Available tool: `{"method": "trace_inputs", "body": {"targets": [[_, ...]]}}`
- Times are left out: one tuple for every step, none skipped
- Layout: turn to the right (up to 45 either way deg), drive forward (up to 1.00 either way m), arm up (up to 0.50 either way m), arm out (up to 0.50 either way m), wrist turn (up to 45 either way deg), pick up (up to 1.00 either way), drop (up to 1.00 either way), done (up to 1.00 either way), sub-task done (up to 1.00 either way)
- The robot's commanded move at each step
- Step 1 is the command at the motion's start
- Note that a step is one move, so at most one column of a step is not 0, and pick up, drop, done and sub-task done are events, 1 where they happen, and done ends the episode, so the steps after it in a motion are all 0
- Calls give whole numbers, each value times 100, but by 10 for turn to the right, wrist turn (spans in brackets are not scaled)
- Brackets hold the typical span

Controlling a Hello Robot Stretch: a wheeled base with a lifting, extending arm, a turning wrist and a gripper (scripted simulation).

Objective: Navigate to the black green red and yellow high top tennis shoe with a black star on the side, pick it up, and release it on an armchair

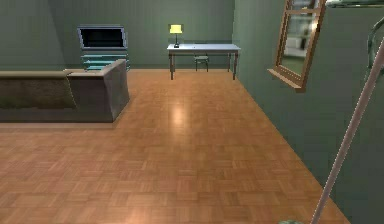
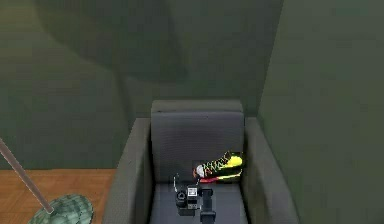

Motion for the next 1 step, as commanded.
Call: {"method": "trace_inputs", "body": {"targets": [[0, 0, -32, 0, 0, 0, 0, 0, 0]]}}
